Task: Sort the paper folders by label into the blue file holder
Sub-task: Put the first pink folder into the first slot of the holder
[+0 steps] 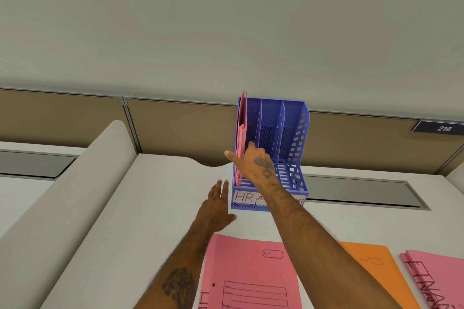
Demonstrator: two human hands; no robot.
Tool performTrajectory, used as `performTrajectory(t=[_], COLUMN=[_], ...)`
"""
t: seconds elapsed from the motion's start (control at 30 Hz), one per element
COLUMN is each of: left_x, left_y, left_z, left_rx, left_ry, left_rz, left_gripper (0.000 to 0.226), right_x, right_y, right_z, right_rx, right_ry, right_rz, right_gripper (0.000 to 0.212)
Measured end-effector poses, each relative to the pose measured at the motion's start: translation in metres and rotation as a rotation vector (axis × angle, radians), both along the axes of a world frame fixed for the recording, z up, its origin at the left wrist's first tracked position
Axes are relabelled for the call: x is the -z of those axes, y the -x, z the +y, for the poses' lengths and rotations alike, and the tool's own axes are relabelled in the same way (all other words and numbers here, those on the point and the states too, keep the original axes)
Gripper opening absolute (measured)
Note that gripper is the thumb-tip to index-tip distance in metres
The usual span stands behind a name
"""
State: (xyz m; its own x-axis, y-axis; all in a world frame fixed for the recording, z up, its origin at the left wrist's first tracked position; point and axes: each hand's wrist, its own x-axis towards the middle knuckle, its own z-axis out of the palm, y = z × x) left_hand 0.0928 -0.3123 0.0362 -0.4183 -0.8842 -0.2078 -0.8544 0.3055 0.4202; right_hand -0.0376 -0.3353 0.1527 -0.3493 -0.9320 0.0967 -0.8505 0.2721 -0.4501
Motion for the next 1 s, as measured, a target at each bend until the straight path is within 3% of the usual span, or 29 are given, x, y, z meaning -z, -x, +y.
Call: performTrajectory(t=[0.17,0.37,0.77,1.0], left_x=[-0.009,-0.013,-0.013,0.003], left_y=[-0.01,-0.025,-0.049,-0.053], left_z=[0.024,0.057,0.118,0.164], left_rx=[-0.033,0.005,0.111,0.102], left_ry=[0.041,0.171,0.297,0.264], left_rz=[-0.017,-0.063,-0.165,-0.21], left_gripper=[0.104,0.1,0.093,0.092], right_x=[0.002,0.016,0.06,0.099], right_y=[0.005,0.015,0.033,0.036], right_z=[0.033,0.079,0.185,0.249], right_rx=[0.008,-0.023,-0.026,-0.093], right_ry=[-0.04,-0.094,-0.043,-0.144], right_rz=[0.099,0.081,0.274,0.244], right_gripper=[0.089,0.102,0.098,0.098])
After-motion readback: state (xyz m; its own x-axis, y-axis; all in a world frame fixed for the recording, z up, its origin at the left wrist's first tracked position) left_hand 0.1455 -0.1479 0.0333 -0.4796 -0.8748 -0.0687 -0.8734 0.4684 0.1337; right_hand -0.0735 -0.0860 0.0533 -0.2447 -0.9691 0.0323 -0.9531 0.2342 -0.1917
